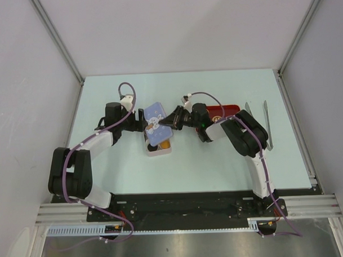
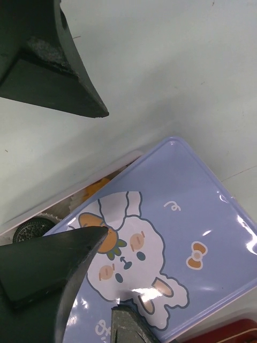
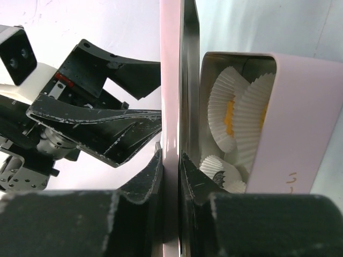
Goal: Pack the cookies
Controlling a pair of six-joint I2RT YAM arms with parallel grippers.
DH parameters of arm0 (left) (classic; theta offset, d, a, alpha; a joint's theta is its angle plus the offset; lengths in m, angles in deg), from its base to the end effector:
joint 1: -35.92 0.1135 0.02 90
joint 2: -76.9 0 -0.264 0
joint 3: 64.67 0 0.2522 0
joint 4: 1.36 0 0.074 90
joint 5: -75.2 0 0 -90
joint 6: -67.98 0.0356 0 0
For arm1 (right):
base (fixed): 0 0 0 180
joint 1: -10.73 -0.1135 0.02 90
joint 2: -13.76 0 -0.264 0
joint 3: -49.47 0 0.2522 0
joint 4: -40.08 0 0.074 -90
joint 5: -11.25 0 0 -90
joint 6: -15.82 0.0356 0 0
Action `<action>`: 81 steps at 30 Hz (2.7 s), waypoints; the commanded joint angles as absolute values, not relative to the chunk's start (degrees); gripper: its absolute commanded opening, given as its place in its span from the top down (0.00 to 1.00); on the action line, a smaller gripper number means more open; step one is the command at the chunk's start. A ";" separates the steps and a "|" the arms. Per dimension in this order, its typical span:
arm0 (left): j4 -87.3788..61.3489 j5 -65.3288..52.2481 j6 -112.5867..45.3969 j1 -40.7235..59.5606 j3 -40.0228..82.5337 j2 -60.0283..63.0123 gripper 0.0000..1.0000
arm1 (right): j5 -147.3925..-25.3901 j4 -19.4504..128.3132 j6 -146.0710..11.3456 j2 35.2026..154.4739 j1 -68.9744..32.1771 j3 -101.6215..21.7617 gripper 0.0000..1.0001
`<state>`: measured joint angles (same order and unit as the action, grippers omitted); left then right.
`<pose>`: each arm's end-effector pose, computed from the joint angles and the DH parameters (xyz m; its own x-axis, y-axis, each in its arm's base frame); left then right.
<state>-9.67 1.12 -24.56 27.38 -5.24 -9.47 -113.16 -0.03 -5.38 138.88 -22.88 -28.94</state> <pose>0.3115 -0.0567 0.2002 -0.5863 0.0450 -0.8088 0.3387 0.9206 -0.1943 0.3615 0.2645 0.1340 -0.8963 0.3279 -0.2987 -0.2450 0.1954 0.9496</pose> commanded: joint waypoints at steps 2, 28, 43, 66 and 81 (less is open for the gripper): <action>-6.68 3.65 -25.88 27.74 -4.24 -7.74 0.14 | -114.43 -3.20 -2.29 137.95 -22.23 -31.09 0.99; -4.05 22.90 -32.82 30.20 0.76 -9.93 0.15 | -116.54 -12.87 10.46 135.93 -20.30 -31.18 1.00; 0.08 33.35 -38.01 32.75 1.55 -13.98 0.23 | -117.51 -17.00 13.80 136.54 -21.53 -31.88 1.00; 7.91 44.35 -49.52 34.42 1.21 -17.76 0.76 | -119.44 -16.04 10.20 138.12 -22.76 -32.15 0.66; -2.72 41.10 -42.94 38.38 0.33 -15.65 0.78 | -120.67 -6.28 0.54 137.51 -20.56 -31.88 0.54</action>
